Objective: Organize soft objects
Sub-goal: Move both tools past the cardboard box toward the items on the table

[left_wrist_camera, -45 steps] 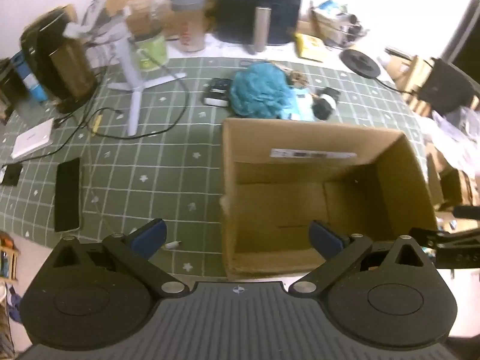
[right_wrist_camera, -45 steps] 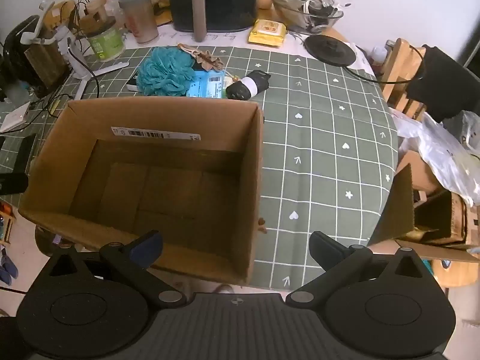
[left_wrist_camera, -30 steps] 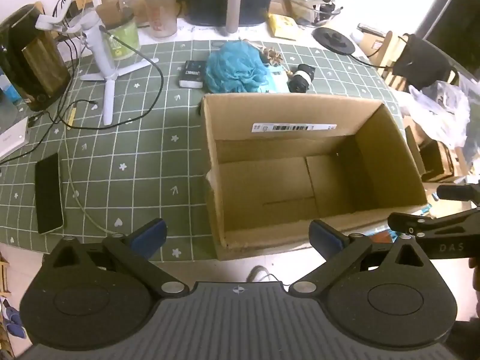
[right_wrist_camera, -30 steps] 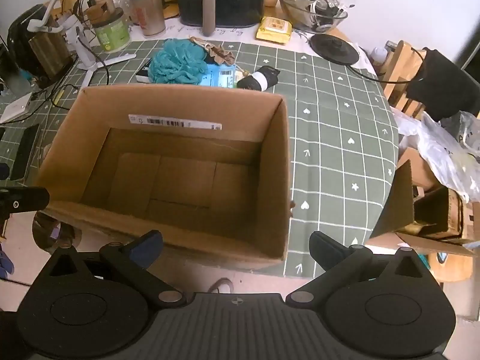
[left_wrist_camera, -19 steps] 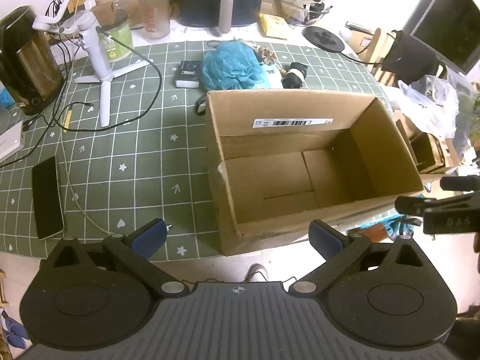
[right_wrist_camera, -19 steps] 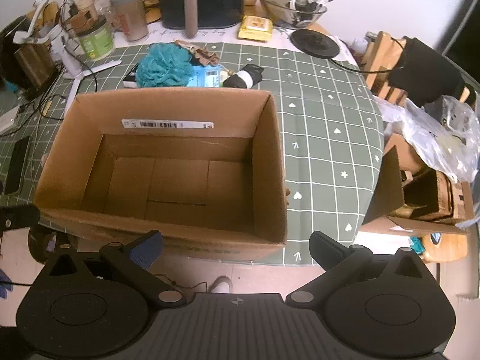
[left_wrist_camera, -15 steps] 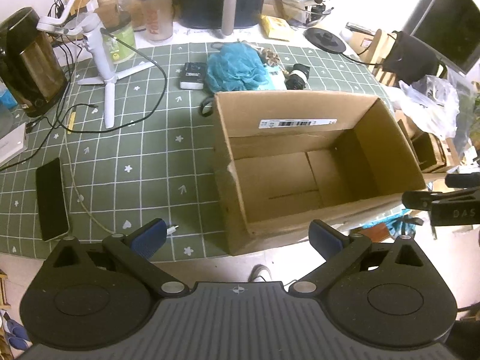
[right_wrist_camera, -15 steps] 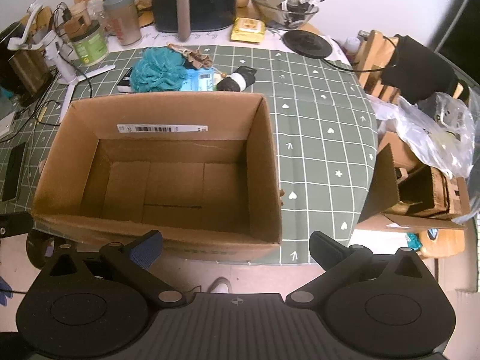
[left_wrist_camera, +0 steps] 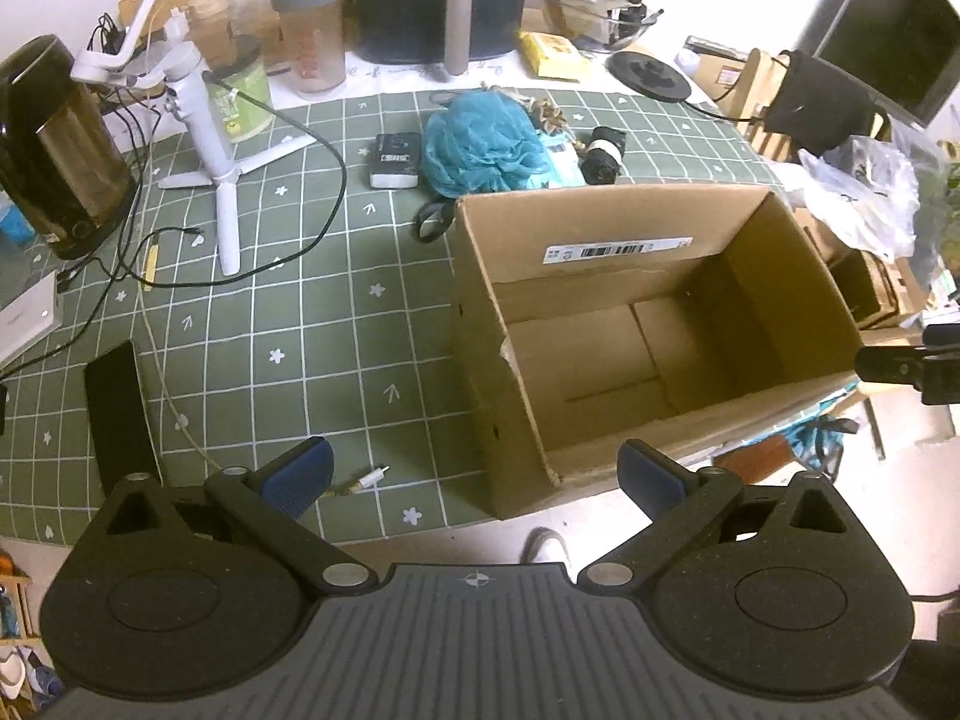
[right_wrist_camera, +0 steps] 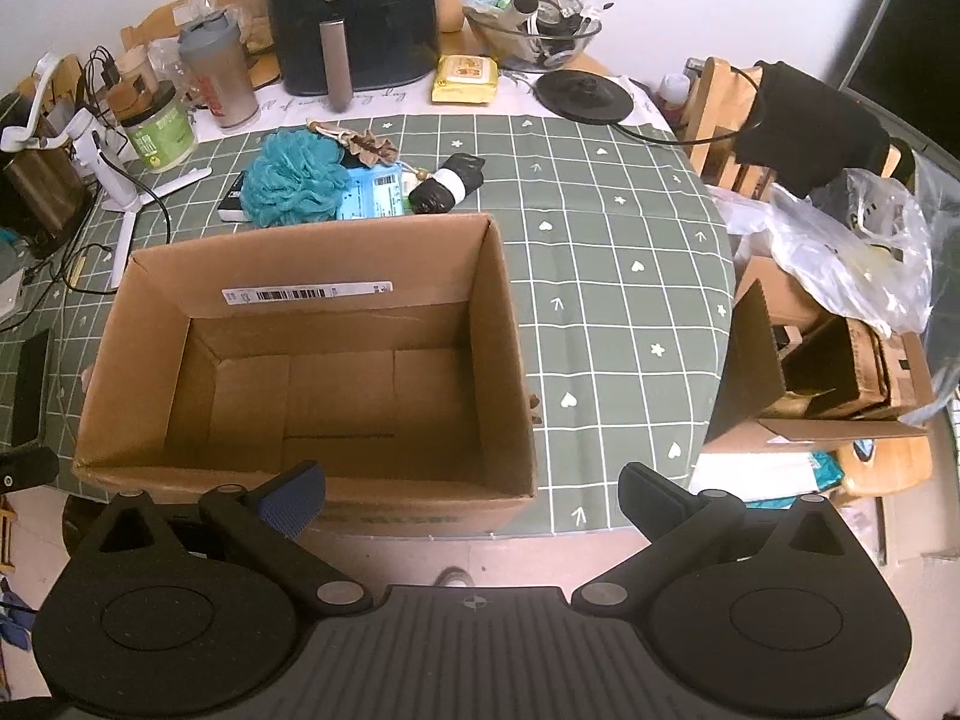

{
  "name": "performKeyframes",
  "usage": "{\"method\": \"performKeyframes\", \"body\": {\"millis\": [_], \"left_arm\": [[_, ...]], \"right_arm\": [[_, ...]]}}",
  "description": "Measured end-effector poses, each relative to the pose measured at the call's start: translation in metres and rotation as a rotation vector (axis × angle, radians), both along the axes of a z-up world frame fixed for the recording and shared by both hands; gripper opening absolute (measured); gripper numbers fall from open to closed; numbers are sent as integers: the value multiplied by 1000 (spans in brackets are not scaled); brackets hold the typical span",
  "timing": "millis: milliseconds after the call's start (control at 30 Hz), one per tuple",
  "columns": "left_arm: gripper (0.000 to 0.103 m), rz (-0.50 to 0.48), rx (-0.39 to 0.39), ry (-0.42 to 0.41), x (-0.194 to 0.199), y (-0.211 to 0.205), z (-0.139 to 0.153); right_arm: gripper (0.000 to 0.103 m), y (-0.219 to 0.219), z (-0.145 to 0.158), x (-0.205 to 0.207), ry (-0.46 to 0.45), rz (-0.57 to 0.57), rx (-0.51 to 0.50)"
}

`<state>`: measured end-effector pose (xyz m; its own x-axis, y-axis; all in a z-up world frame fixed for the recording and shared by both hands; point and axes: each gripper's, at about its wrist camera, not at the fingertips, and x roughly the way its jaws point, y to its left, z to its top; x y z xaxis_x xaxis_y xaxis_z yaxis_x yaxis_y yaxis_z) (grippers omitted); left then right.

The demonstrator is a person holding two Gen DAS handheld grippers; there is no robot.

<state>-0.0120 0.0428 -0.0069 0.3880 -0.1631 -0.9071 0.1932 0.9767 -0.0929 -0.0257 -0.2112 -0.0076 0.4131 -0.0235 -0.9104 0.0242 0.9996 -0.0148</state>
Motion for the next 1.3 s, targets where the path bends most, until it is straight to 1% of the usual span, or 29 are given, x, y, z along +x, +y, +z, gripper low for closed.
{"method": "performKeyframes", "body": {"millis": [67, 233, 367, 500, 700, 833, 933, 1067, 1200, 1300], "left_arm": [[103, -2, -5, -12, 1, -1, 3], [103, 3, -22, -29, 10, -2, 15], [103, 7, -1, -57, 21, -8, 31], [103, 4, 16, -77, 27, -19, 40], [103, 37, -31, -95, 35, -30, 43], [103, 60, -20, -112, 39, -42, 44], [103, 92, -17, -114, 43, -45, 43], [103, 134, -19, -118, 46, -48, 42], [103, 143, -16, -120, 50, -53, 42], [103, 147, -9, -116, 55, -57, 40]], "right_arm": [[103, 0, -1, 2, 3, 2, 4], [103, -1, -1, 11, -8, 54, 21], [103, -8, 3, 22, -21, 82, 39], [103, -16, 7, 31, -29, 121, 64], [103, -30, 5, 48, -35, 173, 99], [103, -45, 3, 61, -45, 193, 118], [103, -57, 1, 70, -56, 187, 132], [103, -72, -1, 81, -62, 181, 178], [103, -81, -1, 90, -74, 206, 229], [103, -86, -3, 98, -76, 220, 238]]}}
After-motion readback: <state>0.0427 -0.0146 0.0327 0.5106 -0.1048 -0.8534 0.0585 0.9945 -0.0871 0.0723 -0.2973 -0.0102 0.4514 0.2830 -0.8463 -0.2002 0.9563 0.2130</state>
